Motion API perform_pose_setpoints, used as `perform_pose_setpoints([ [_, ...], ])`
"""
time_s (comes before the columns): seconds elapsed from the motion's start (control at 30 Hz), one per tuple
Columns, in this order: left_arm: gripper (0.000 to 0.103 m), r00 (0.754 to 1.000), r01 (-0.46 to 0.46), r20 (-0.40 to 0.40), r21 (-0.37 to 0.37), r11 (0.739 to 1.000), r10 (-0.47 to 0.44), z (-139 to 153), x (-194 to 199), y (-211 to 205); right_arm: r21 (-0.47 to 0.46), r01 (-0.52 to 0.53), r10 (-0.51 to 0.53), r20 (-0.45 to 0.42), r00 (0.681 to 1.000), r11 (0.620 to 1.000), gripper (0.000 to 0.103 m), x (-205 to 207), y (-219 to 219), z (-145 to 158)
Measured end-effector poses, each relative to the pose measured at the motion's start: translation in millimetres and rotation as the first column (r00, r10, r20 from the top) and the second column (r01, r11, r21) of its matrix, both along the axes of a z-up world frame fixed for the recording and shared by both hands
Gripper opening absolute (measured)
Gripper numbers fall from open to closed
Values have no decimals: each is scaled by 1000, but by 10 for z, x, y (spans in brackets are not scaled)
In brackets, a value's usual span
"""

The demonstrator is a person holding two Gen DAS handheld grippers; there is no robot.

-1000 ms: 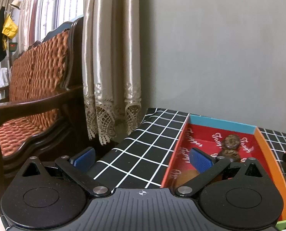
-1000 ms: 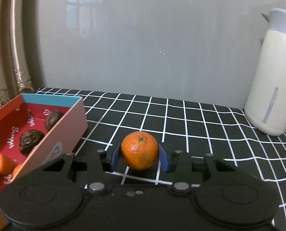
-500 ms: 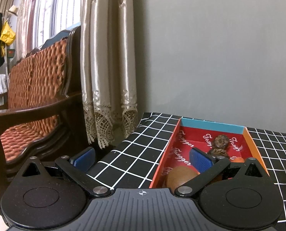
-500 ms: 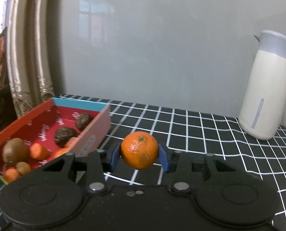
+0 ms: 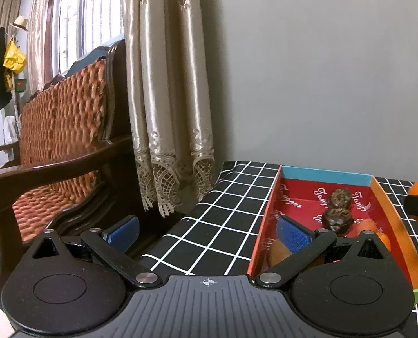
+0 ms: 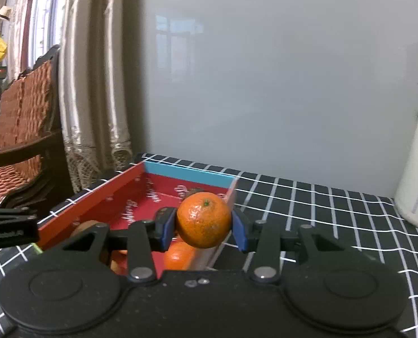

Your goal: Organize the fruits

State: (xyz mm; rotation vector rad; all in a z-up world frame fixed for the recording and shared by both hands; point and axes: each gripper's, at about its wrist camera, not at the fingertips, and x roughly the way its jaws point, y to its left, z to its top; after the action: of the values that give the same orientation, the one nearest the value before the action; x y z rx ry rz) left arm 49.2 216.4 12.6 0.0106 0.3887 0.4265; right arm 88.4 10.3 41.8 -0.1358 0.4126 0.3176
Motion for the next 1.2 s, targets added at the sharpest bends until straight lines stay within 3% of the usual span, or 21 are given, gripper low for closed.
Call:
perform_pose_setpoints([
  [0.33, 103, 1000, -5, -1, -5, 1000, 5, 1, -37, 85, -26, -83, 82, -18, 996, 996, 40, -60, 359, -121],
  [0.43, 103, 1000, -6, -1, -9, 1000, 6, -3, -47, 107, -75, -106, 105, -17, 994, 992, 43, -76, 462, -153],
  [0.5, 103, 1000, -4, -2, -11, 1000, 4, -3, -46, 109, -83, -81, 83, 26, 996, 993, 51, -113, 443, -149],
  [0.73, 103, 1000, 20, 9, -15, 1000, -20, 32, -38, 15, -21, -1, 2, 28, 1000, 1000, 52, -82, 47, -10],
  [0.83, 103, 999, 42, 14, -14, 999, -42, 48, -33, -79, -13, 49, -49, 21, 999, 999, 61, -108, -184, -7],
  [1.07, 103, 993, 117, 9, -76, 990, -117, 95, -144, -386, 26, 150, -150, 8, 989, 988, 102, -473, -843, 8],
  [1.2, 103, 989, 146, 22, -135, 980, -144, 148, -457, -604, 55, 263, -264, -2, 965, 963, 103, -921, -1262, -120],
])
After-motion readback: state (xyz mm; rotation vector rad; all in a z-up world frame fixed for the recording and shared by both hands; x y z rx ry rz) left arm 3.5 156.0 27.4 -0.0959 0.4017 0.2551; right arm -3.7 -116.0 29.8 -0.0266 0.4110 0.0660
